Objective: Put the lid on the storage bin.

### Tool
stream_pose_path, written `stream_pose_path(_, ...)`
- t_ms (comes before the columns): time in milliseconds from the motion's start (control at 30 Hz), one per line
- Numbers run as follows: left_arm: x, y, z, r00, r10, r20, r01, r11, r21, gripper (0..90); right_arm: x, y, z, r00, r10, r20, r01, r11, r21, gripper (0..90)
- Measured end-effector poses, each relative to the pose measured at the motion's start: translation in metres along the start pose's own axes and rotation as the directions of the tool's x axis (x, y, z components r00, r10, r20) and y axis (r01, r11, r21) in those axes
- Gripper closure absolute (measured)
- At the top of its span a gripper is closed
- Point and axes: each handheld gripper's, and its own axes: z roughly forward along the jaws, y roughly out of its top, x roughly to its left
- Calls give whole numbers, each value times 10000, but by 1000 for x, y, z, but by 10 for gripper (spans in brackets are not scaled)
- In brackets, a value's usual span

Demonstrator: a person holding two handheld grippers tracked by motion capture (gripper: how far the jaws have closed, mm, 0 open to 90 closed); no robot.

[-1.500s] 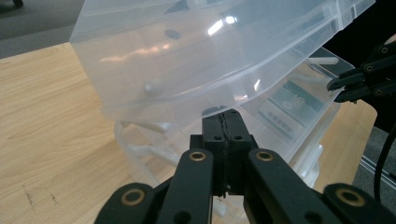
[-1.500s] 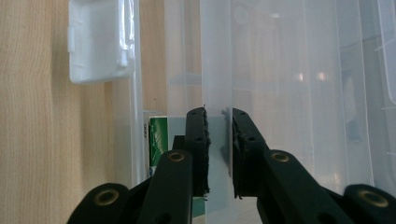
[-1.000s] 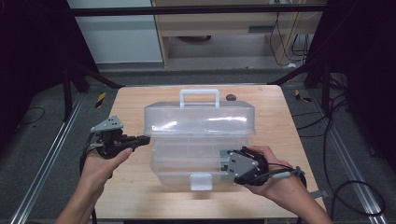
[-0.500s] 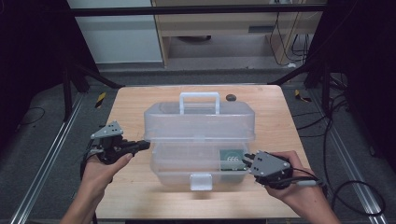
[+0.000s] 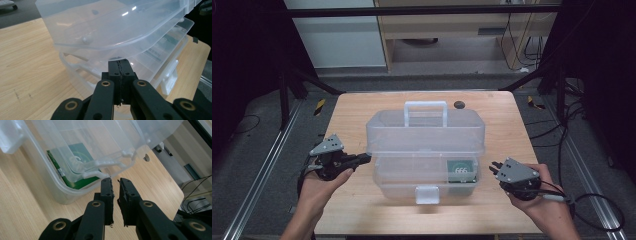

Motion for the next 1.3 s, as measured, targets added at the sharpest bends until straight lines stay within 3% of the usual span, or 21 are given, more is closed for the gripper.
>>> stream_pose_path(167,0,-6,-1,10000,42,-72,-41,9999,102,900,-4,-7,7,9995,258,155,-259,9996,81,802)
stream_pose_path(500,2,-28,6,9994,-338,90,337,9993,130,900,-9,-17,15,9980,562,281,-569,9981,250,788)
stream_pose_path(767,1,-34,6,9993,-339,132,336,9993,190,900,-8,-21,21,9972,697,278,-706,9969,338,780)
stream_pose_path(833,1,-35,5,9997,-241,-75,243,9992,328,898,-8,-23,23,9965,790,269,-800,9961,372,777)
stream_pose_path(900,4,-38,0,9984,107,-561,-72,9980,632,882,-8,-26,26,9952,930,293,-941,9947,421,771)
stream_pose_path(967,9,-41,-5,9923,390,-1176,-282,9953,925,857,-8,-29,29,9926,1158,379,-1174,9921,441,757)
stream_pose_path(1033,18,-44,-9,9802,621,-1879,-404,9923,1170,813,-10,-33,32,9874,1507,482,-1526,9875,402,734)
stream_pose_path(1067,23,-45,-10,9749,602,-2145,-358,9926,1160,704,-12,-34,34,9838,1692,584,-1717,9843,409,708)
stream_pose_path(1100,29,-46,-10,9665,701,-2469,-419,9922,1178,704,-15,-36,36,9785,1949,671,-1979,9793,414,669)
stream_pose_path(1167,40,-48,-6,9508,887,-2967,-507,9897,1336,548,-21,-41,44,9660,2399,963,-2452,9683,473,590)
stream_pose_path(1200,46,-49,-3,9460,895,-3116,-479,9892,1386,472,-25,-43,48,9588,2605,1134,-2675,9622,515,548)
stream_pose_path(1300,63,-52,8,9452,649,-3198,-143,9873,1582,301,-39,-52,65,9338,3192,1613,-3311,9421,523,439)
